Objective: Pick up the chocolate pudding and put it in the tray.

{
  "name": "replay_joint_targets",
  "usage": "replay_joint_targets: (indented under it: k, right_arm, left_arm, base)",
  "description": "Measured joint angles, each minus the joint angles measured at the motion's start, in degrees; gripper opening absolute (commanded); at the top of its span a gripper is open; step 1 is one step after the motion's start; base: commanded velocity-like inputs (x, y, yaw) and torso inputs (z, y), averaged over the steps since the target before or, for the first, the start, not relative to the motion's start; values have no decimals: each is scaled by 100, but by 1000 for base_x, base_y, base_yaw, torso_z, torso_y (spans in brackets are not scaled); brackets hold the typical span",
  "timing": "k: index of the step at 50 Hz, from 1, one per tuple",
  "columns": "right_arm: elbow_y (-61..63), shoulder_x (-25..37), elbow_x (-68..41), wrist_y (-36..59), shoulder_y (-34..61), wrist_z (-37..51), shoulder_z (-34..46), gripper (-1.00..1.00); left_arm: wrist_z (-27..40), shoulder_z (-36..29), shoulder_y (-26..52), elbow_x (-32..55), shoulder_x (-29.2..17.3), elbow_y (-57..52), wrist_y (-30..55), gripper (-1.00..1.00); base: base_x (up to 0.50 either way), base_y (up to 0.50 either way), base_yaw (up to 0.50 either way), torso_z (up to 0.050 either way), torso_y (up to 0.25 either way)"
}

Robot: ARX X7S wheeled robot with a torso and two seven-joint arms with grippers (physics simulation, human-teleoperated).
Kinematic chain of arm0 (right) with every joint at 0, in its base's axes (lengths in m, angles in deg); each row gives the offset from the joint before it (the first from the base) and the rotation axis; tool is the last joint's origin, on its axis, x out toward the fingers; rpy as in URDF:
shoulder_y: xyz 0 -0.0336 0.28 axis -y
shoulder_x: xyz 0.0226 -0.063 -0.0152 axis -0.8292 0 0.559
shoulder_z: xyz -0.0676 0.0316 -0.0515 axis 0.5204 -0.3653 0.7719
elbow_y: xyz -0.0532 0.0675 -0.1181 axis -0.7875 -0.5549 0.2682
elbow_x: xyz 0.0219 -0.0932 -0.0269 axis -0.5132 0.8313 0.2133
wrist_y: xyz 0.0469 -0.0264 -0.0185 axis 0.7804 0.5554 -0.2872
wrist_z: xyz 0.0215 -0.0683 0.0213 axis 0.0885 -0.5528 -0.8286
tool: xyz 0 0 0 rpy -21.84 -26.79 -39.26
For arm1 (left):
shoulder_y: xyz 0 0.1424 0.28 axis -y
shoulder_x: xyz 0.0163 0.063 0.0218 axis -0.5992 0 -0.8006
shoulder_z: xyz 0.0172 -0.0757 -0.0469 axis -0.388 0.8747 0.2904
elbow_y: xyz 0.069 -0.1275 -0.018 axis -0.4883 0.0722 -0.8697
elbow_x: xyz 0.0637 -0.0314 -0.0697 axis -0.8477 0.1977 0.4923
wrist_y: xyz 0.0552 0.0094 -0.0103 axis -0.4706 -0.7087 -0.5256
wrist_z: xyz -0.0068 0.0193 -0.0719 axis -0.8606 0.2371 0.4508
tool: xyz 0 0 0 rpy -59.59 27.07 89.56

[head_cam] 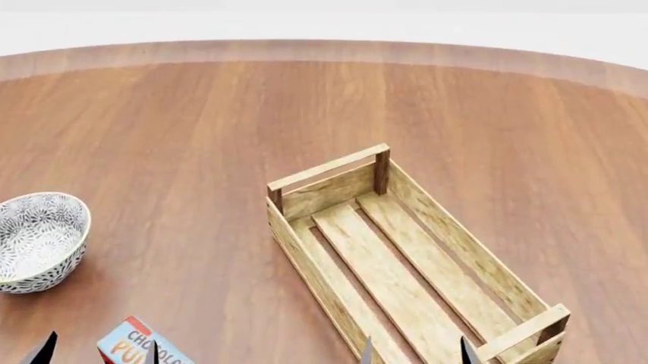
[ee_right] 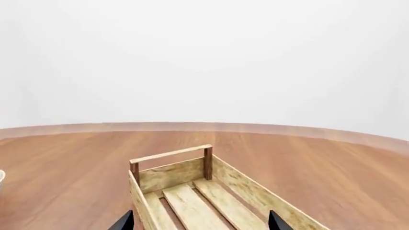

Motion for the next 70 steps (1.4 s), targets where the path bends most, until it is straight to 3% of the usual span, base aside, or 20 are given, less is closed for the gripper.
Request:
replay_joint_targets:
  k: [47,70]
  right_arm:
    - [412,902,-159,313,-540,-799,785,100]
    - [136,1035,34,167,-501,-1125,1251,100]
  left_arm:
    - [171,-179,65,109,-165,137,-69,100]
    - [275,-267,83,171,-257,129,-66,100]
  base:
    - [0,0,0,0,0]
    - [0,0,0,0,0]
